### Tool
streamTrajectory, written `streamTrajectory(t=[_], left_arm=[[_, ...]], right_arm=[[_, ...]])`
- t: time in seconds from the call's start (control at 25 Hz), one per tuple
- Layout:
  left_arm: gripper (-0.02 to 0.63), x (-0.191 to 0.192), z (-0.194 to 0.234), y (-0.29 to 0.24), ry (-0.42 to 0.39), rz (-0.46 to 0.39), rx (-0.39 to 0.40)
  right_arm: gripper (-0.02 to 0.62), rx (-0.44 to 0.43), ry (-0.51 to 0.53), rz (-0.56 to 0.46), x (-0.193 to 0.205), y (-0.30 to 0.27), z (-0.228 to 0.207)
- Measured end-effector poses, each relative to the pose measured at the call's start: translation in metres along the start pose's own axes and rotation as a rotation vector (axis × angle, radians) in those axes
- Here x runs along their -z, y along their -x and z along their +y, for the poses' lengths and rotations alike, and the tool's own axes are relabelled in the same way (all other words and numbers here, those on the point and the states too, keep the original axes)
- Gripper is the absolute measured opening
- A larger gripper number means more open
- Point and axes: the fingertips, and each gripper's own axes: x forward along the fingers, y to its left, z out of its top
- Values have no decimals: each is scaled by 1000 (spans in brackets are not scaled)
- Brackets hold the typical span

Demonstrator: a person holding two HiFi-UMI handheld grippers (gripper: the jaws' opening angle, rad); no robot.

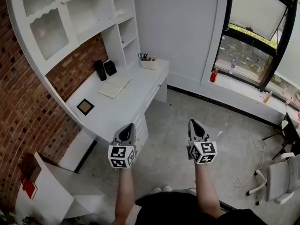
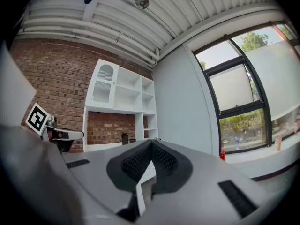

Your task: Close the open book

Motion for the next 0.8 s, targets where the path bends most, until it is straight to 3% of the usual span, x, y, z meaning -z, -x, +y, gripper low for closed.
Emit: streamTrajectory(t=[0.8], left_arm=[[9,7,-4,-7,12,13,31]], right_arm=[[-2,2,-48,-37,-4,-1,-2]])
